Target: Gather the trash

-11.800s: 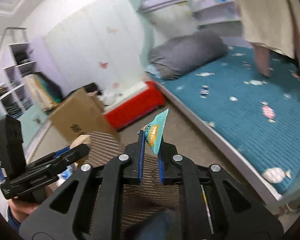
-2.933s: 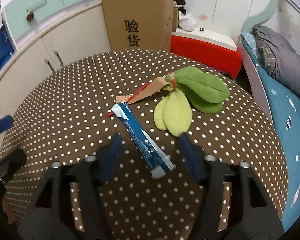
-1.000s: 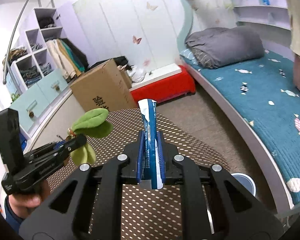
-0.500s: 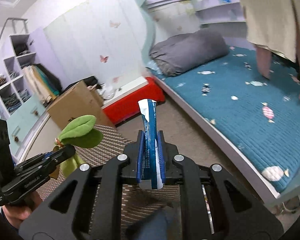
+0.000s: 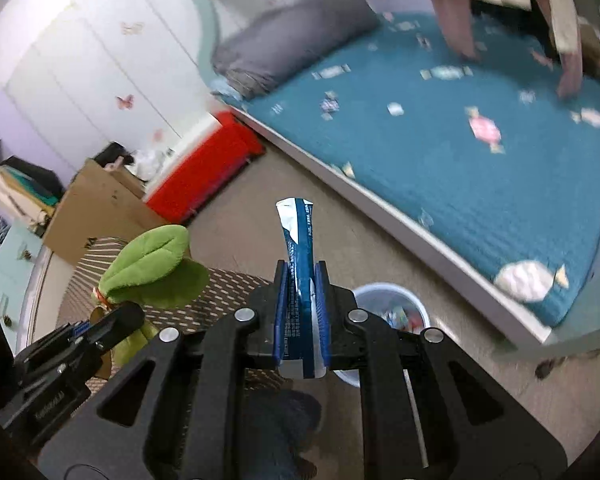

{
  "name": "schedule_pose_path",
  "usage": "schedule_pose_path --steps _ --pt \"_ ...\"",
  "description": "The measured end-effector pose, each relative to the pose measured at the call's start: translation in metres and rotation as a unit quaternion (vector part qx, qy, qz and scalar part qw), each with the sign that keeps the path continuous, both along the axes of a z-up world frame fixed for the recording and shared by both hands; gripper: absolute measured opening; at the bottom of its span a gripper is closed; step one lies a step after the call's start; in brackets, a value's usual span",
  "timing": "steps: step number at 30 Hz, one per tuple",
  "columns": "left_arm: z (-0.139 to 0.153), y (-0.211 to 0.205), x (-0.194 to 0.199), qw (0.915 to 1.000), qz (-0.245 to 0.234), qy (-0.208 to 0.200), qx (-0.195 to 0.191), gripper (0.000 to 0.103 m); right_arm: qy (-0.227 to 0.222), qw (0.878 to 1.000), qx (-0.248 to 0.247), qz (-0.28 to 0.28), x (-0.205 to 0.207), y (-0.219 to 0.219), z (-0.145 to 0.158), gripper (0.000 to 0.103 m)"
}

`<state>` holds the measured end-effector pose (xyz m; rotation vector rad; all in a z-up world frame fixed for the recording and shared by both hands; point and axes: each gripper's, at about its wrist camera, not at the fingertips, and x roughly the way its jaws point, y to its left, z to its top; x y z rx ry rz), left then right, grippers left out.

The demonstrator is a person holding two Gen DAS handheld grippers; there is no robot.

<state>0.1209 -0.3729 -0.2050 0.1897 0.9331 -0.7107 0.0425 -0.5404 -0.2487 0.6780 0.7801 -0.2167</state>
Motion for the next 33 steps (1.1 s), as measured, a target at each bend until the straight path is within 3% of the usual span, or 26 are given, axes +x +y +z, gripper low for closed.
schedule_pose_path --steps 10,11,12,13,14,15,17,18,20,23,30,33 --pt "-0.072 -0.034 0.031 0.9958 -0.017 0.067 0.06 0.016 0.065 0.995 0.076 -0.009 0.029 -0.02 -0.084 0.016" --pt "-0.078 -0.036 0.034 0.9949 -0.02 0.073 0.066 0.021 0.073 0.994 0.085 -0.014 0.031 -0.023 -0.093 0.018" --pt "-0.082 -0.037 0.037 0.9942 -0.02 0.078 0.071 0.026 0.08 0.992 0.097 -0.019 0.032 -0.025 -0.101 0.03" --pt "-0.085 -0.036 0.04 0.9939 -0.017 0.08 0.074 0.052 0.085 0.99 0.106 -0.025 0.032 -0.026 -0.108 0.041" --pt "-0.087 -0.038 0.041 0.9939 -0.013 0.08 0.075 0.075 0.085 0.989 0.116 -0.036 0.029 -0.029 -0.116 0.067" --pt "-0.087 -0.036 0.043 0.9941 -0.004 0.074 0.079 0.083 0.083 0.988 0.121 -0.041 0.028 -0.03 -0.119 0.071" --pt "-0.086 -0.034 0.044 0.9942 0.006 0.063 0.086 0.087 0.076 0.986 0.139 -0.045 0.023 -0.032 -0.125 0.073" --pt "-0.086 -0.034 0.045 0.9935 0.006 0.063 0.094 0.088 0.074 0.985 0.145 -0.049 0.021 -0.032 -0.126 0.083" --pt "-0.084 -0.033 0.046 0.9936 0.008 0.057 0.097 0.09 0.069 0.985 0.145 -0.061 0.017 -0.033 -0.125 0.093" --pt "-0.071 -0.029 0.042 0.9952 0.006 0.046 0.086 0.091 0.068 0.986 0.132 -0.07 0.011 -0.032 -0.116 0.097" --pt "-0.019 -0.003 0.02 0.9986 0.003 -0.01 0.053 0.091 0.055 0.991 0.08 -0.089 -0.004 -0.016 -0.061 0.097" --pt "0.009 0.018 0.006 0.9987 0.012 -0.047 0.016 0.092 0.035 0.994 0.064 -0.083 -0.008 -0.002 -0.028 0.097"
